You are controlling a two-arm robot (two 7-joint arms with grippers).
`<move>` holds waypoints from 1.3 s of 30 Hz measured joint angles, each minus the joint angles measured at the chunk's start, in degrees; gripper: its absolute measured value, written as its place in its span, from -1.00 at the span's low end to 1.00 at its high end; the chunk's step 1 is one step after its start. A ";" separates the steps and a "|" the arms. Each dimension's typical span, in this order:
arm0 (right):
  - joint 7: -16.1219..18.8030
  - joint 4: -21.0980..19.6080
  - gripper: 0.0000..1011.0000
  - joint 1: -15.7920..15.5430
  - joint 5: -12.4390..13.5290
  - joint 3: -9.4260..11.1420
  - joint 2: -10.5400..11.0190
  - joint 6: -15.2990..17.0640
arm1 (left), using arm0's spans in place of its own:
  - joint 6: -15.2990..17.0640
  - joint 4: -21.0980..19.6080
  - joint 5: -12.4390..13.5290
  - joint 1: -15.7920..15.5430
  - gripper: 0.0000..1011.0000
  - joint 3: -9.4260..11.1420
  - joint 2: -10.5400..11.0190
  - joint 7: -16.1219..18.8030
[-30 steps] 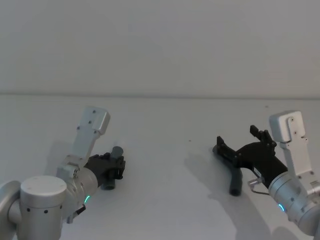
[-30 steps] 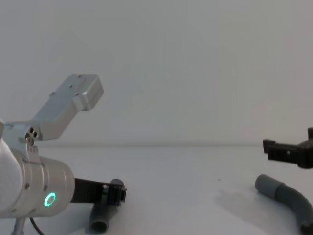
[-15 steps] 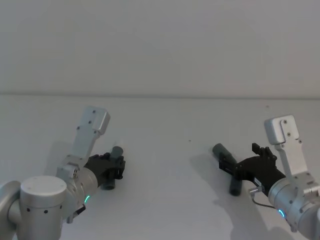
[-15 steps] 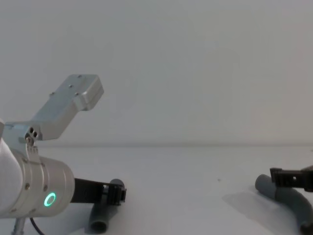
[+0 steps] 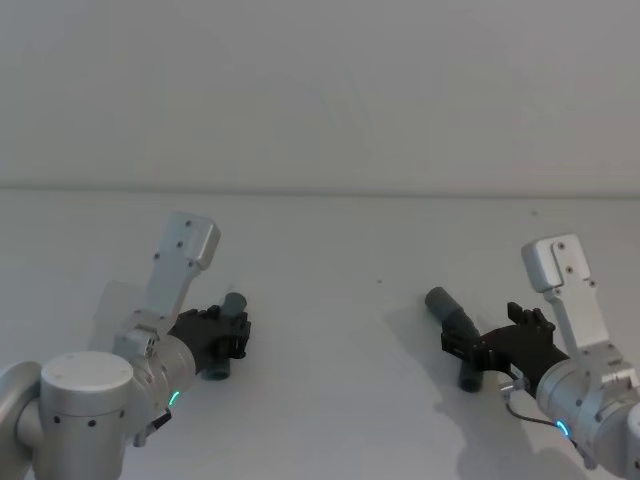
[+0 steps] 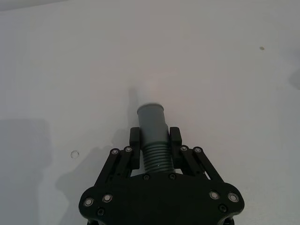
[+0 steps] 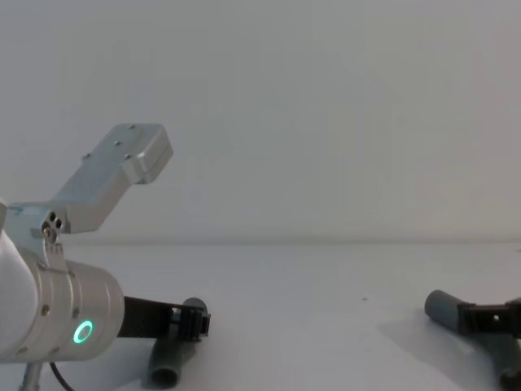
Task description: Use both hands to pick up one end of the pipe from the table, align the ends, and insert them.
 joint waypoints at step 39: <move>1.14 4.70 0.96 4.69 -2.03 -1.13 -2.39 6.29 | 0.00 0.00 0.00 0.00 -0.30 0.00 0.00 0.00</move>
